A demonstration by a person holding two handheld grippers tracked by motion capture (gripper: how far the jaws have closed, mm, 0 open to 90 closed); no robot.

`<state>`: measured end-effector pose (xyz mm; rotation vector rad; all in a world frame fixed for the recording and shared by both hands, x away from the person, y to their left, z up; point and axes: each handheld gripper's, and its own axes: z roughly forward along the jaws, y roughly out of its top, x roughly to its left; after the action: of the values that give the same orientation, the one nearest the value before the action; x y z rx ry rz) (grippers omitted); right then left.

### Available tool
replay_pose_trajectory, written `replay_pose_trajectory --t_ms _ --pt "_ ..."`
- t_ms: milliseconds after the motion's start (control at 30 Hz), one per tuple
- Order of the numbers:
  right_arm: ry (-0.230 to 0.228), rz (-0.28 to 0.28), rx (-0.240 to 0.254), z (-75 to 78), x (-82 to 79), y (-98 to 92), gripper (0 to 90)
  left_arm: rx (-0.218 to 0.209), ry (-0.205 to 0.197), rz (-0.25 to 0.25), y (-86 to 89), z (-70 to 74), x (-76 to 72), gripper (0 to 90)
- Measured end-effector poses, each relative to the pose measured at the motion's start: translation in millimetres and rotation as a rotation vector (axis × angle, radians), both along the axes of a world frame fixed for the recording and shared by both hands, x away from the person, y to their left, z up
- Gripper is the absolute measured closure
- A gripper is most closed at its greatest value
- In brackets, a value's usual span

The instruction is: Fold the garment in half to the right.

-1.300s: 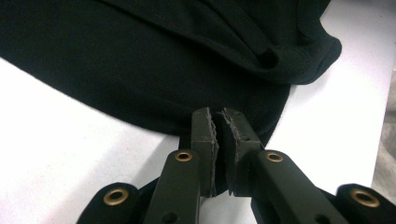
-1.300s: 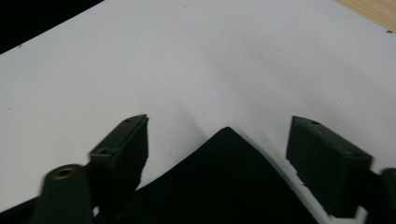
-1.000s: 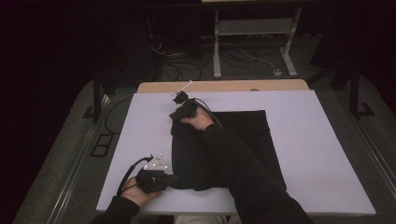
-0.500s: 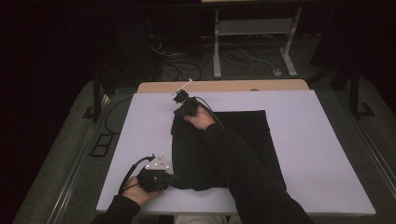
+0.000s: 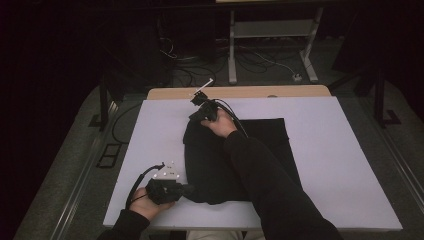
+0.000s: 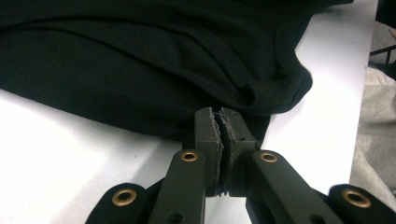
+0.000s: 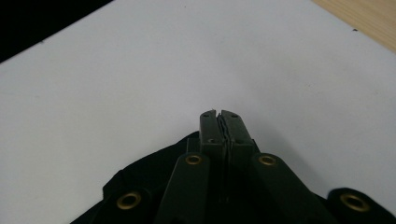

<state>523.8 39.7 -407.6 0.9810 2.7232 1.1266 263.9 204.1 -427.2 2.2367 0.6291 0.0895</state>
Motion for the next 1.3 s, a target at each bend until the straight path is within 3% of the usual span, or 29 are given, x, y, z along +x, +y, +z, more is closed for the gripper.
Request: replay_pose_trajectory --t_ms 533,767,1300 --pt "-0.018 -0.002 0.063 25.1 -2.0 -29.1 87.3 -0.011 -0.022 -0.009 -3.1 13.6 -1.0 85.6" --pt "-0.033 -0.014 0.069 33.6 -2.2 -44.4 87.3 -0.024 -0.030 -0.004 -8.9 21.2 2.6 85.7" --pt "-0.055 -0.042 0.078 45.8 -3.8 -77.1 87.3 -0.029 -0.070 -0.049 -30.9 38.7 9.7 85.6"
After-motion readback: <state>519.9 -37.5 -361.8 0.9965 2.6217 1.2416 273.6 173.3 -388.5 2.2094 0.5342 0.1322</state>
